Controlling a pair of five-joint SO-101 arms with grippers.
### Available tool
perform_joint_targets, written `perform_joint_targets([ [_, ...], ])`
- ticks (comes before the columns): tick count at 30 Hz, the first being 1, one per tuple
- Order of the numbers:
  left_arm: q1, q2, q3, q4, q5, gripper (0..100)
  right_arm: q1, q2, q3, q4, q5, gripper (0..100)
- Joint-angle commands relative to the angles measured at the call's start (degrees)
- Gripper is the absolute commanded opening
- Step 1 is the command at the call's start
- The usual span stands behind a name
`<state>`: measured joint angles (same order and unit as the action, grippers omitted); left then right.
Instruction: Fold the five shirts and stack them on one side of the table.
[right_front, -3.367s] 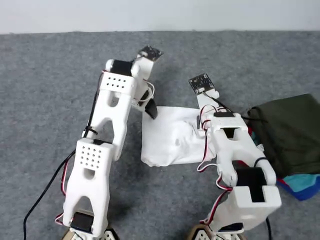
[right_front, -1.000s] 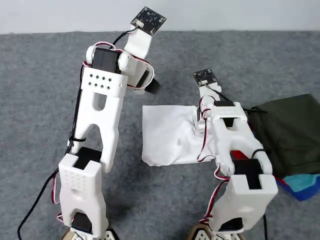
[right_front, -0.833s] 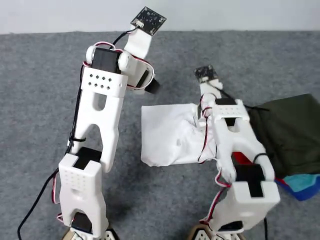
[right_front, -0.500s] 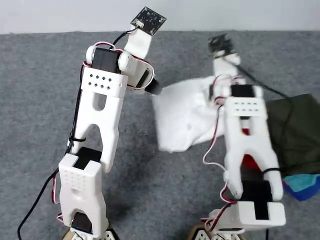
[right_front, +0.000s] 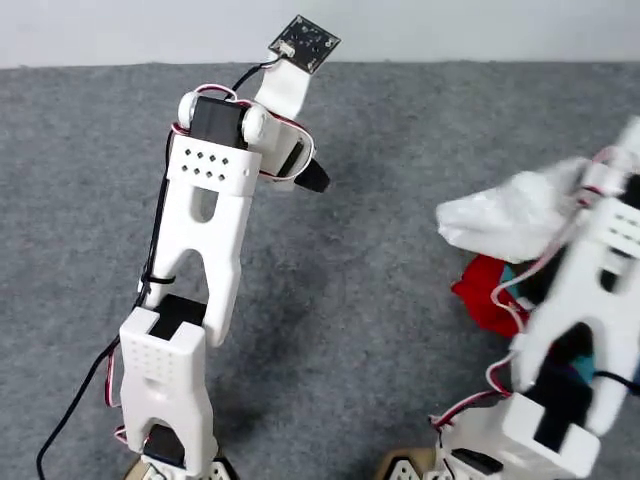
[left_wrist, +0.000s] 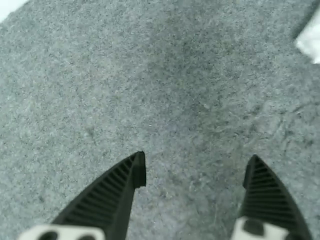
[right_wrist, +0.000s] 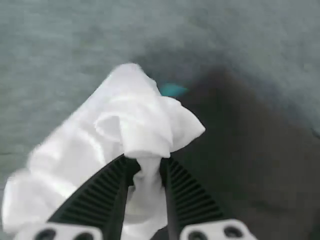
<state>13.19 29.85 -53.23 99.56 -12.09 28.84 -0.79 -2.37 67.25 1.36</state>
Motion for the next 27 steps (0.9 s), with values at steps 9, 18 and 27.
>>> perform_joint_targets([
  [9, 1.1, -3.6, -0.3, 1.0, -0.2, 31, 12.7, -2.7, 2.5, -2.5, 3.7, 0.9],
  [18, 1.1, -3.7, -0.3, 1.0, -0.2, 31, 19.9, -2.5, 2.4, 1.0, 4.0, 0.9],
  [27, 1.1, -3.7, -0.3, 1.0, -0.2, 31, 24.1, -2.4, 3.2, 3.9, 4.0, 0.9],
])
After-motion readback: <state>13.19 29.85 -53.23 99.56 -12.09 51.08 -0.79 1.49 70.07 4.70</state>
